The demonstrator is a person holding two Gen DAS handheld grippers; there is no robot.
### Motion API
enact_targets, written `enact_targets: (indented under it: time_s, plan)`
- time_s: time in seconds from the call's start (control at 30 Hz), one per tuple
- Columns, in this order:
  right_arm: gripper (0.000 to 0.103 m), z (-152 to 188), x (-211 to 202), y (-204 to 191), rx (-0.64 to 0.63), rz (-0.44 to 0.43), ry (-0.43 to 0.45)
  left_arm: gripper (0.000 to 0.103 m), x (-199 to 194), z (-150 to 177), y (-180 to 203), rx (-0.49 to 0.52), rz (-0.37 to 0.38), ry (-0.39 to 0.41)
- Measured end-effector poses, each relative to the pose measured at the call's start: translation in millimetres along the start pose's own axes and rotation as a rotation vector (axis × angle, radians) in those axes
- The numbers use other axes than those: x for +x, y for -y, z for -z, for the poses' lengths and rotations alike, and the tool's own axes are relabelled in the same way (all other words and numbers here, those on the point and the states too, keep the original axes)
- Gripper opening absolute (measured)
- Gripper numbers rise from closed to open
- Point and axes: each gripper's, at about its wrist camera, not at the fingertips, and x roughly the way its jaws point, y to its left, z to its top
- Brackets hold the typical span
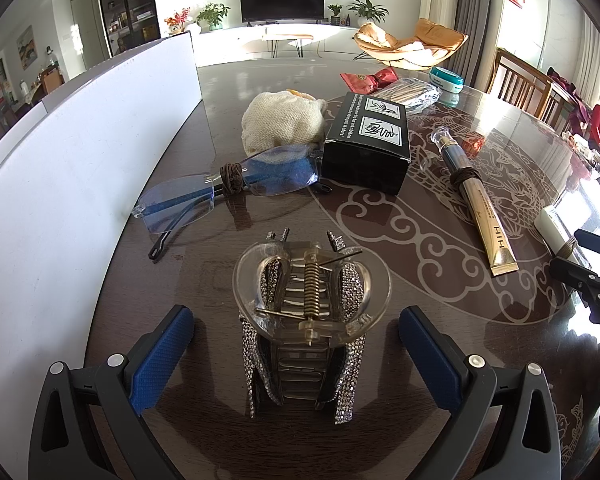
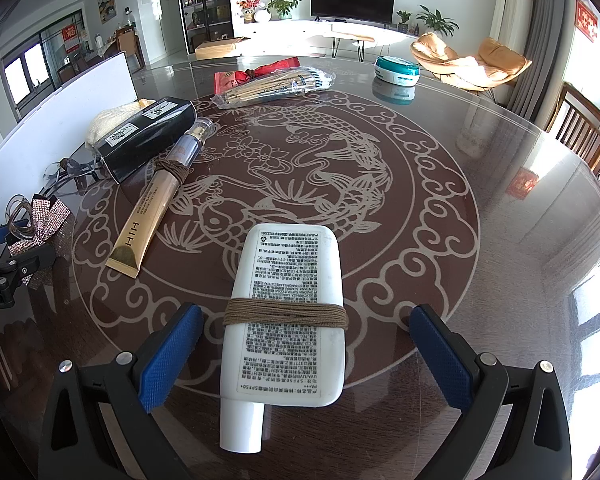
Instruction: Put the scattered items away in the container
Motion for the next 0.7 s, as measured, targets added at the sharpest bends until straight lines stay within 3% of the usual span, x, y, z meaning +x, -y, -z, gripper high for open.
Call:
enact_targets:
  time_s: [0.3,0.43,0.5,0.53,0.57,0.6,0.63,0.7]
  plan:
    - [0.103,0.1,-1.6,0.6,-0.010,-0.012,-0.012,0.103,-0.5,-4.2,-1.1,0.025,0.017,-0.035]
    - [0.102,-9.7,-3.1,8.5,-0.073,-0.093,-0.143,0.102,-1.0,-9.4,3.8,0.049,0.022,-0.091]
    - [0.102,-15.8,-8.9,14.5,-0.063,-0.129,-0.170,0.091,-3.3,-7.2,5.7,0.060,0.032,-0.073]
    - [0.099,-19.1,-11.5,16.5,-0.057,-0.141,-0.178,0.083,-6.4,-6.1,7.9,0.069,0.039,-0.056]
    - [0.092,-21.5,-12.9,17.6,-0.055,-0.156,-0.193,0.065,-9.8,-5.3,10.7,0.083,0.041,-0.040]
    - [0.064,-23.1,-11.1,17.6,-0.059,-0.180,-0.220,0.056,-13.0,-4.8,11.7,0.092,0.057,-0.035]
    - [0.054,-23.7,-8.7,17.0,-0.065,-0.191,-0.248,0.056,-14.9,-4.1,13.2,0.097,0.055,-0.044]
    - [0.054,-24.1,-9.9,12.6,-0.098,-0.173,-0.274,0.055,-22.3,-1.7,12.2,0.087,0.081,-0.050]
